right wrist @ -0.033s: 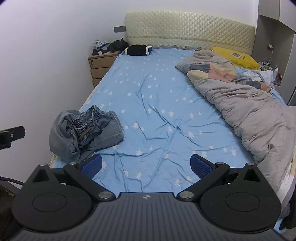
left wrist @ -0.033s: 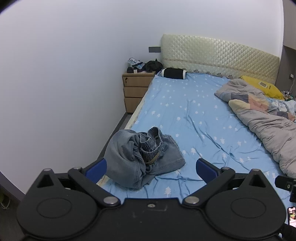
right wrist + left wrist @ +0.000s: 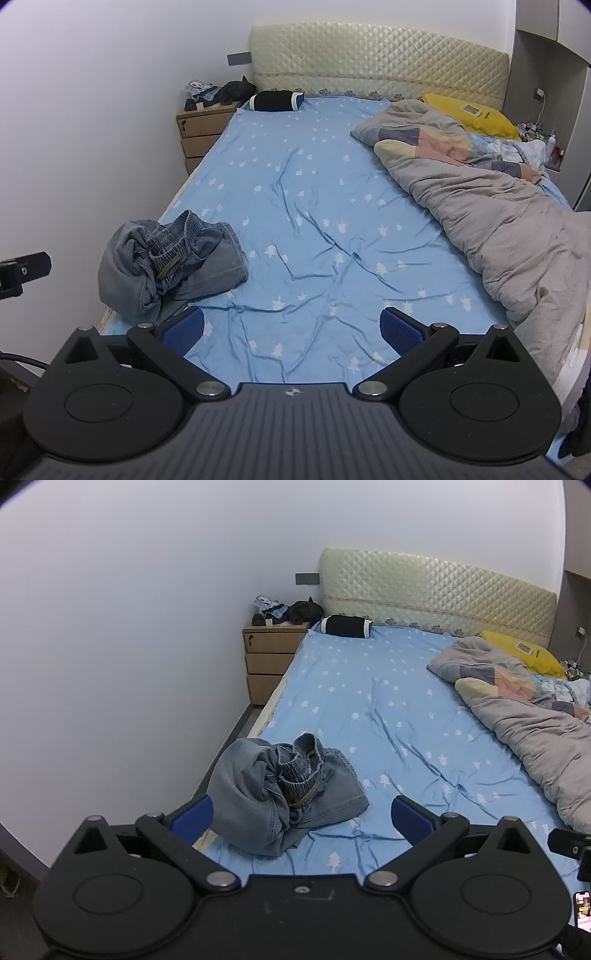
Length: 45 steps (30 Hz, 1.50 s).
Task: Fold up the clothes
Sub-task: 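Move both grippers toward the crumpled blue jeans on the bed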
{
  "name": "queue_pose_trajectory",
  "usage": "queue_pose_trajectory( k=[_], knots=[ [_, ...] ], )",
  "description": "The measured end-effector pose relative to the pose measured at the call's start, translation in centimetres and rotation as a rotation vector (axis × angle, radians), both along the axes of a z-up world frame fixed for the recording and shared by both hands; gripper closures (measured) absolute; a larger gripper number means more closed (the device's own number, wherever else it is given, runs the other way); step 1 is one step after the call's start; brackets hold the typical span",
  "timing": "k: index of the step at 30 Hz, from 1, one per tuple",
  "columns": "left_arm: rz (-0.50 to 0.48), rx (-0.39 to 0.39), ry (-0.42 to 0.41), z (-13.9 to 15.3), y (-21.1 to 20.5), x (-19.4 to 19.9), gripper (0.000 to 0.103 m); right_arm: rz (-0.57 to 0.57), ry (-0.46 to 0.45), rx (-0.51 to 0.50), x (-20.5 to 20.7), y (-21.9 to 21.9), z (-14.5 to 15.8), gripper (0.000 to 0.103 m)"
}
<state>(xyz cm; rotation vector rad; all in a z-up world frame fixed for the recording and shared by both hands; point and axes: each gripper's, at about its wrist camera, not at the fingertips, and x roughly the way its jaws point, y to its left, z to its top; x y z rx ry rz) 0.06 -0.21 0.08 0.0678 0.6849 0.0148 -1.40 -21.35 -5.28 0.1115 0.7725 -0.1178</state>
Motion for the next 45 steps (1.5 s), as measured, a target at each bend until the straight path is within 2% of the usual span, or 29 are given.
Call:
queue_pose_trajectory(
  k=[13,26,37,45],
  knots=[
    [-0.014,0.016,0.016,0.7,-1.8,0.5,0.000,-0.005,0.011,0.038,0.6,-1.4,-0.1,0.000],
    [-0.111,0.046,0.015,-0.4,-4.2,1.2,0.000,-0.015,0.020,0.072,0.5,-2.3,-0.5,0.001],
    [-0.141,0.004,0.005,-0.8,-5.0,1.9,0.000,-0.045,0.014,0.087,0.4,-3.3,-0.3,0.001],
    [-0.169,0.012,0.009,-1.0,-5.4,1.6,0.000,-0.066,0.023,0.095,0.1,-3.8,-0.5,0.001]
  ],
)
